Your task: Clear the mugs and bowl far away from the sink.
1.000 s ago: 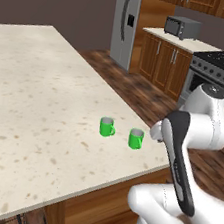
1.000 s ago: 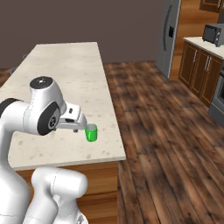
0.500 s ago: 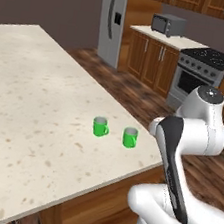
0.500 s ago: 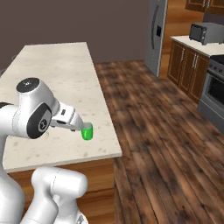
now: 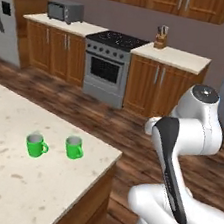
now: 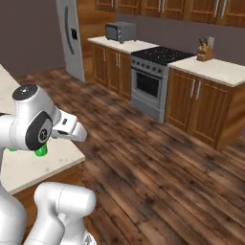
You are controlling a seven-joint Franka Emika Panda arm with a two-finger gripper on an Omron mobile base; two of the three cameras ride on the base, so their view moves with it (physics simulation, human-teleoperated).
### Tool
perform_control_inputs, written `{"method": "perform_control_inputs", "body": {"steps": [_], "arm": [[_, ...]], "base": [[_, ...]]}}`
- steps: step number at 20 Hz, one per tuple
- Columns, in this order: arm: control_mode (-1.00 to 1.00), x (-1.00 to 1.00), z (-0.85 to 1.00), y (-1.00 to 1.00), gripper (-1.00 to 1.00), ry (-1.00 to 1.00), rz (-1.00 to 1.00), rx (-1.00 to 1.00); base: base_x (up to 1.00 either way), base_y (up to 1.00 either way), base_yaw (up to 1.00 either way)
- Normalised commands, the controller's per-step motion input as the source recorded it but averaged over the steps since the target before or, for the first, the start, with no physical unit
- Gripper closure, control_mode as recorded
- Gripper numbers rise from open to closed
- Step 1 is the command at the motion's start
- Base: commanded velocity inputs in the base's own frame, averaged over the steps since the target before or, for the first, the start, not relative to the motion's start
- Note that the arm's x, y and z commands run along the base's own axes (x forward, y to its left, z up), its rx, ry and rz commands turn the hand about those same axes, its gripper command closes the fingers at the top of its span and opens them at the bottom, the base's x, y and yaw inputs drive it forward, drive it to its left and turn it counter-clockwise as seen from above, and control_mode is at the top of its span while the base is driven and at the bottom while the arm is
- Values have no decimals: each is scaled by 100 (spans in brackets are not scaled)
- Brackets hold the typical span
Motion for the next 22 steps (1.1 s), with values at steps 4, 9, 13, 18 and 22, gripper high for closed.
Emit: {"method": "perform_control_inputs", "body": {"steps": [4,9,13,18,22], "arm": [[100,0,0,0,-100,0,0,0],[100,0,0,0,-100,0,0,0],[100,0,0,0,-100,0,0,0],[100,0,0,0,-100,0,0,0],[100,0,0,0,-100,0,0,0]], "base": [[0,0,-100],[0,0,-100],[0,0,-100],[0,0,-100],[0,0,-100]]}}
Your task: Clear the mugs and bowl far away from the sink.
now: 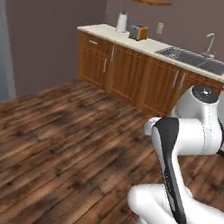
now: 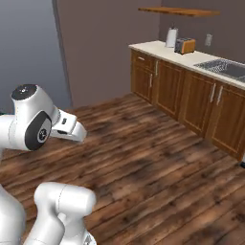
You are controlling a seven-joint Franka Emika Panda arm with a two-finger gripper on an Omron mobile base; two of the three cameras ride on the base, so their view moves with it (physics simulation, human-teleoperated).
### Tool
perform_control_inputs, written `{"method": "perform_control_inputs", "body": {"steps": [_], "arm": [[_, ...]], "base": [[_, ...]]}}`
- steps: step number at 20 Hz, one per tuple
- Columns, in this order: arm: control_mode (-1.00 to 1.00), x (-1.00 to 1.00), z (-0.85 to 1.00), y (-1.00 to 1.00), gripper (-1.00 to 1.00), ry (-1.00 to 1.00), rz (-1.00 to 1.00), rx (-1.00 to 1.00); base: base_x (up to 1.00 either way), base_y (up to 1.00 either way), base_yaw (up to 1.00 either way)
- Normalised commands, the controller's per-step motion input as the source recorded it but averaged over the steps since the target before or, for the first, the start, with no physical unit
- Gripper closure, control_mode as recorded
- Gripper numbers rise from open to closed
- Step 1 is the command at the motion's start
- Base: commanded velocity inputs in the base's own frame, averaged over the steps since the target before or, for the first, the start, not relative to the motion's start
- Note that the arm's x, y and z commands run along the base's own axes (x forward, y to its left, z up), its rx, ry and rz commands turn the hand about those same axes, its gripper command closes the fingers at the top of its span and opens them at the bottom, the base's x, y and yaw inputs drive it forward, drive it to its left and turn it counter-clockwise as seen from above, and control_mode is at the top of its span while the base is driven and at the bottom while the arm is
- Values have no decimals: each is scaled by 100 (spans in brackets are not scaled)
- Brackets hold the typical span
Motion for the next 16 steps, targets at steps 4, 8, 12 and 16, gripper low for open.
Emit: {"method": "perform_control_inputs", "body": {"steps": [4,8,12,16], "arm": [[100,0,0,0,-100,0,0,0],[100,0,0,0,-100,0,0,0],[100,0,0,0,-100,0,0,0],[100,0,0,0,-100,0,0,0]], "base": [[0,0,-95],[3,0,-92],[72,44,-70],[100,38,-30]]}}
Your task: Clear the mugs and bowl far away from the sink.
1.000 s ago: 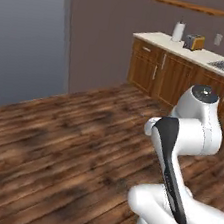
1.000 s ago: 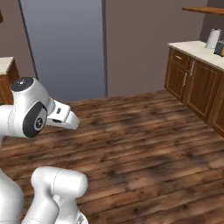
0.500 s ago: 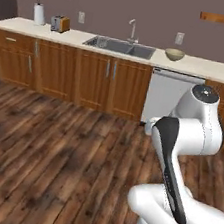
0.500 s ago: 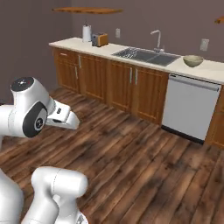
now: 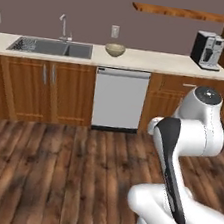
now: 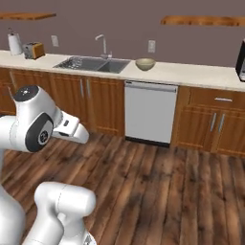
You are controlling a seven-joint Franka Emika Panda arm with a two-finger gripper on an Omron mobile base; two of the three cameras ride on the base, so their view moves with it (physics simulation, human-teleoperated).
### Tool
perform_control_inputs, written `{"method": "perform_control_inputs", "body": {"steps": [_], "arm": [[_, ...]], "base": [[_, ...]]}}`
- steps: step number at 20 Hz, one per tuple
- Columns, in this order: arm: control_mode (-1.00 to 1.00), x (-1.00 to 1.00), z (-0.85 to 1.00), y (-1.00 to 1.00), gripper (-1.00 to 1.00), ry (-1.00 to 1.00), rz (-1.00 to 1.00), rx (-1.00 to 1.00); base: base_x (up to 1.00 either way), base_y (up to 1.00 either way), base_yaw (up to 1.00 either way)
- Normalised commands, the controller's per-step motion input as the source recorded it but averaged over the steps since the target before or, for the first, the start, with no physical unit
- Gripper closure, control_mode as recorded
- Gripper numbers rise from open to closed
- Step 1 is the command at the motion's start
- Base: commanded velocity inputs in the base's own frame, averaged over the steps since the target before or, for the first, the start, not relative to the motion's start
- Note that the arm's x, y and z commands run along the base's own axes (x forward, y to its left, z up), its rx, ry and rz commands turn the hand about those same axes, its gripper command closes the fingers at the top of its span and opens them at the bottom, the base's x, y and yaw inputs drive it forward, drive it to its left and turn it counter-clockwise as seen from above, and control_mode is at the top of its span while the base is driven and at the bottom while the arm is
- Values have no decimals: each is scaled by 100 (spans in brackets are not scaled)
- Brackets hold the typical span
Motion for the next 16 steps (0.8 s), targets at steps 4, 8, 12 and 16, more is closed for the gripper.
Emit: {"method": "perform_control_inputs", "body": {"steps": [4,8,12,16], "arm": [[100,0,0,0,-100,0,0,0],[100,0,0,0,-100,0,0,0],[100,0,0,0,-100,0,0,0],[100,0,0,0,-100,0,0,0]], "base": [[100,18,-13],[100,25,-8],[100,21,-5],[100,33,-3]]}}
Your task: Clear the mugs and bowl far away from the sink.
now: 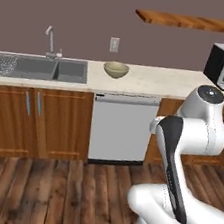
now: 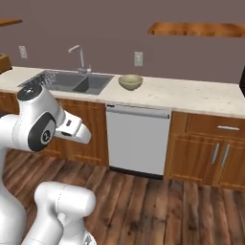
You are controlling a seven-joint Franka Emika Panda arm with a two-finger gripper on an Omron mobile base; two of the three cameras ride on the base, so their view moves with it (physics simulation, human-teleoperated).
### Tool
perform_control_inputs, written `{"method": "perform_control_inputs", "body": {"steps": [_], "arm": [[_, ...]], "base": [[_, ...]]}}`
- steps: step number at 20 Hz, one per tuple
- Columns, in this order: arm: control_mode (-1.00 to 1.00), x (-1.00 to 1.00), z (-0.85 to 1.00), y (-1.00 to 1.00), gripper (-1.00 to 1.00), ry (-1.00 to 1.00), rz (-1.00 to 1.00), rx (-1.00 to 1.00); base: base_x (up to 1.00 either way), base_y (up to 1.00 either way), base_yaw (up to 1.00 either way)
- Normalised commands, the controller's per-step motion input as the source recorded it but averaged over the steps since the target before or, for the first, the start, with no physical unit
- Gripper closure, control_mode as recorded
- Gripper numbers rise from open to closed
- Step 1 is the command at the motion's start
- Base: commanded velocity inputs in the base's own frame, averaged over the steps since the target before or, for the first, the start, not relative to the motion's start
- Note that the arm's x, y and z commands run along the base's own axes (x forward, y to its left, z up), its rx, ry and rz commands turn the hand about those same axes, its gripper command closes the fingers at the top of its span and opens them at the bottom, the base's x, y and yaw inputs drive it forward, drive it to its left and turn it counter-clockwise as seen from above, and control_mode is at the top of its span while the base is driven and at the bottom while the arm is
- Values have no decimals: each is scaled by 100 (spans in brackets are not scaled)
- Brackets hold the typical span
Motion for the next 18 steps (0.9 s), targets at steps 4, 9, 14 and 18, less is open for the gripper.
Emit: {"method": "perform_control_inputs", "body": {"steps": [4,9,14,18], "arm": [[100,0,0,0,-100,0,0,0],[100,0,0,0,-100,0,0,0],[100,0,0,0,-100,0,0,0],[100,0,0,0,-100,0,0,0]], "base": [[100,18,0],[100,16,0],[100,12,0],[100,14,0]]}}
